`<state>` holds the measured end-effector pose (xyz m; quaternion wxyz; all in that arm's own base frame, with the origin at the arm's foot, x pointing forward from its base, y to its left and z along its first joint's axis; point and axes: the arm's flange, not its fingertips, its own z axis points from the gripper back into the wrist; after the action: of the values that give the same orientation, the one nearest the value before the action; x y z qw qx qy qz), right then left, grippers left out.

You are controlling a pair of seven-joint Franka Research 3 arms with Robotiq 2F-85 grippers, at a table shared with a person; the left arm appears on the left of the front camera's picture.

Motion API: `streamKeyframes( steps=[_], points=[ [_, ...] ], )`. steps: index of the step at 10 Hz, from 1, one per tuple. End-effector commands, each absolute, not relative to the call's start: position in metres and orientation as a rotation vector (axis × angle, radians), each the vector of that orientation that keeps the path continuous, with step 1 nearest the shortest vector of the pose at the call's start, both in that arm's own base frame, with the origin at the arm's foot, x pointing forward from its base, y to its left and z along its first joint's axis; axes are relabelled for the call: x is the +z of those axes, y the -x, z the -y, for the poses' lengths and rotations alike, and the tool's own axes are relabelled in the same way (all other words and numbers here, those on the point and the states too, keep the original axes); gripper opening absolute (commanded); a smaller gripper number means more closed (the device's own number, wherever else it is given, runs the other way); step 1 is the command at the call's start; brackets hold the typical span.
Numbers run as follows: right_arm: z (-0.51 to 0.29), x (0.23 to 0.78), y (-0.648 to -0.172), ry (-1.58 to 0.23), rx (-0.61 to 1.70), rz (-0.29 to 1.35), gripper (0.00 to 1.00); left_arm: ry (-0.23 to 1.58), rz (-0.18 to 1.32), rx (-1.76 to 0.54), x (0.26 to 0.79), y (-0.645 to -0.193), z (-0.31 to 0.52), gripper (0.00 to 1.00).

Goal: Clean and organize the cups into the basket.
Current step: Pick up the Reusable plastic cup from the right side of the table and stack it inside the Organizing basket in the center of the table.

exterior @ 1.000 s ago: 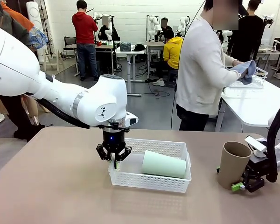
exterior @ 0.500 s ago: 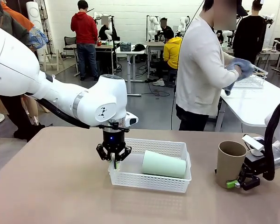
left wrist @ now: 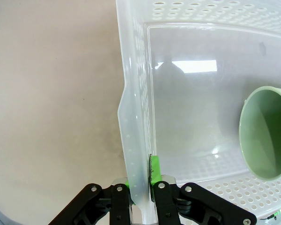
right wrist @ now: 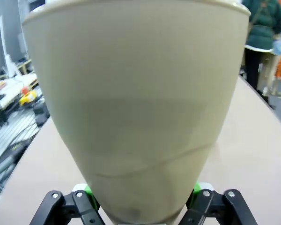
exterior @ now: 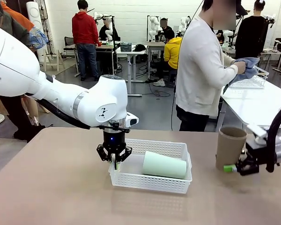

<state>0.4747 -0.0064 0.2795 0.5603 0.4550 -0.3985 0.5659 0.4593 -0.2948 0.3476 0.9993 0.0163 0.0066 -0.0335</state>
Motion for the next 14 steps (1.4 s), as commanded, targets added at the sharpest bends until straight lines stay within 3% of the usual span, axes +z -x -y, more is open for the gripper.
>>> streamKeyframes(
  steps=[1,5,6,10,11,14],
  points=[
    [-0.01,0.355,-0.446,-0.963,1.251,0.987,0.56,-0.033,-0.012,-0.069,0.348,-0.459,0.294,0.0],
    [-0.024,0.429,-0.42,-0.834,1.243,1.013,0.56,-0.033,-0.012,-0.069,0.348,-0.459,0.294,0.0],
    [-0.011,0.42,-0.43,-0.913,1.285,1.031,0.56,-0.033,-0.012,-0.069,0.348,-0.459,0.294,0.0],
    [-0.011,0.42,-0.43,-0.913,1.285,1.031,0.56,-0.033,-0.012,-0.069,0.348,-0.459,0.294,0.0],
    [-0.013,0.418,-0.427,-0.896,1.269,1.017,0.76,-0.033,-0.012,-0.069,0.348,-0.459,0.294,0.0],
    [-0.139,0.473,-0.421,-0.543,1.527,0.729,0.76,-0.033,-0.012,-0.069,0.348,-0.459,0.294,0.0]
  ],
)
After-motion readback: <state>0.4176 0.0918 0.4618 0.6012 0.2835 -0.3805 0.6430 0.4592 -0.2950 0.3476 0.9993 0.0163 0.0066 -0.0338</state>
